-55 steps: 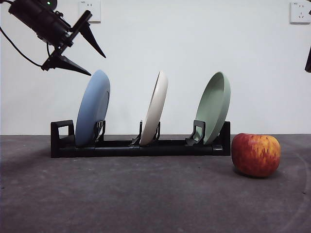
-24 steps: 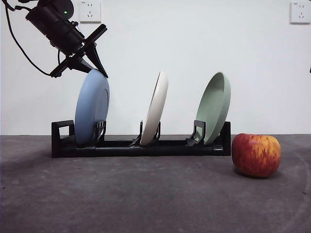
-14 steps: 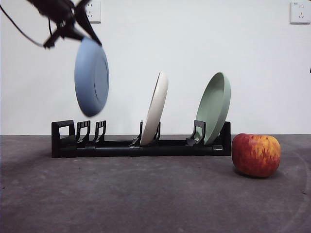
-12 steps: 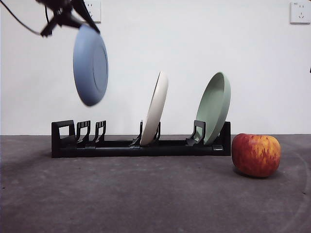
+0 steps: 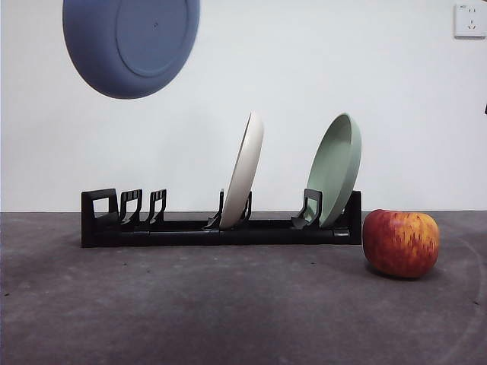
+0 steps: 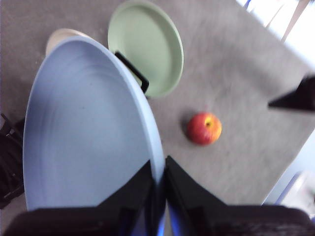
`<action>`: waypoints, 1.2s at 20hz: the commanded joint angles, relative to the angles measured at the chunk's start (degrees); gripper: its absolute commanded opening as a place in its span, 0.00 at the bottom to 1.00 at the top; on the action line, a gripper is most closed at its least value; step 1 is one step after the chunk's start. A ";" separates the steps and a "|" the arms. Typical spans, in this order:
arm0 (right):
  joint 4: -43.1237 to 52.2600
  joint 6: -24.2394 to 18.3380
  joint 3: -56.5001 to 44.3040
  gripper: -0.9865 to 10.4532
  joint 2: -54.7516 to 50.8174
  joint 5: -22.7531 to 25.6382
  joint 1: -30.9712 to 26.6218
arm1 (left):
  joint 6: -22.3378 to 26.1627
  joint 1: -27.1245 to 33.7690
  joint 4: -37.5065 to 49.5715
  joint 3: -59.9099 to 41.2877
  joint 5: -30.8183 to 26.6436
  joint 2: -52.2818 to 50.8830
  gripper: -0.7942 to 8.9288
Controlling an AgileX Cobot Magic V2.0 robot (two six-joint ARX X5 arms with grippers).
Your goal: Take the blue plate from the plate rack,put the plate on the table,take the apple from the table,put the apple in the plate
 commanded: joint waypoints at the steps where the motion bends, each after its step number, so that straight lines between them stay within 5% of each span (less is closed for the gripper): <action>1: 0.31 -0.57 0.15 0.09 0.09 -0.02 0.04 | 3.17 -5.01 -0.90 -0.11 -0.83 0.46 0.07; 10: 0.15 -0.59 0.15 0.09 0.09 0.02 0.04 | 4.59 -28.33 -4.37 -8.07 -17.44 -0.35 0.07; 14: -0.11 -0.59 0.15 0.09 0.09 2.23 0.04 | 4.57 -36.26 6.21 -21.68 -24.52 -0.35 0.07; 19: -0.09 -0.59 0.15 0.09 0.09 2.38 0.04 | 5.42 -38.47 22.67 -42.38 -29.35 -0.28 0.07; 24: 0.07 -0.59 0.15 0.09 0.09 2.38 0.04 | 14.23 -38.47 38.97 -57.16 -34.05 0.04 0.07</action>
